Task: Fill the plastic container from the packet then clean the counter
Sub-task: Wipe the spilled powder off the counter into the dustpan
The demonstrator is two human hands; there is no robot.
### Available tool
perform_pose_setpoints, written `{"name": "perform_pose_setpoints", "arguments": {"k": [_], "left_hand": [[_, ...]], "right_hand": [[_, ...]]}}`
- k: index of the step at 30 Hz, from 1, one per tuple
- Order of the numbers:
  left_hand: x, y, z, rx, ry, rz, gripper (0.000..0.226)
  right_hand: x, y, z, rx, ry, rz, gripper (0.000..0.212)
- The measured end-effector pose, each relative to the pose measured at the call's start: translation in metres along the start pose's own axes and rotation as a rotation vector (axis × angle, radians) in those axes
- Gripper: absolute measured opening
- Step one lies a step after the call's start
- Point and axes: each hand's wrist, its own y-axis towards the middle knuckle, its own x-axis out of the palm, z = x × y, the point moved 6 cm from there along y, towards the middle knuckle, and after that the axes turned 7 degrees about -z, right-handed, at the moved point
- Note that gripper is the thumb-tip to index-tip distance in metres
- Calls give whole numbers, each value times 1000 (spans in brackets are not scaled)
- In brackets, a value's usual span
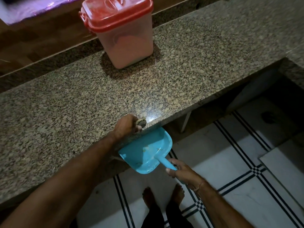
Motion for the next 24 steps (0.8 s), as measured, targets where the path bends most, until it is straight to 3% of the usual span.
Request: {"name": "perform_pose_setpoints", "arguments": {"k": [2, 6, 10, 12, 15, 18, 24], "left_hand": [[-1, -3, 1, -5, -36, 25, 21], [6, -36, 10, 67, -20, 265, 18], [30, -60, 16, 125, 59, 265, 34], [15, -67, 21, 122, -76, 306, 29], [-19, -60, -1, 34, -349, 405, 4], [-19, -40, -23, -36, -329, 306, 19], [1, -23, -4, 211, -124, 19, 64]], "right_hand": [[3, 2, 2, -8, 13, -6, 29], [7, 8, 2, 4, 15, -31, 27], [8, 16, -6, -23, 23, -37, 23], [7, 19, -11, -26, 31, -34, 26], [5, 23, -15, -44, 18, -41, 27], [5, 25, -16, -51, 8, -34, 27], [5, 24, -13, -51, -26, -39, 29]]}}
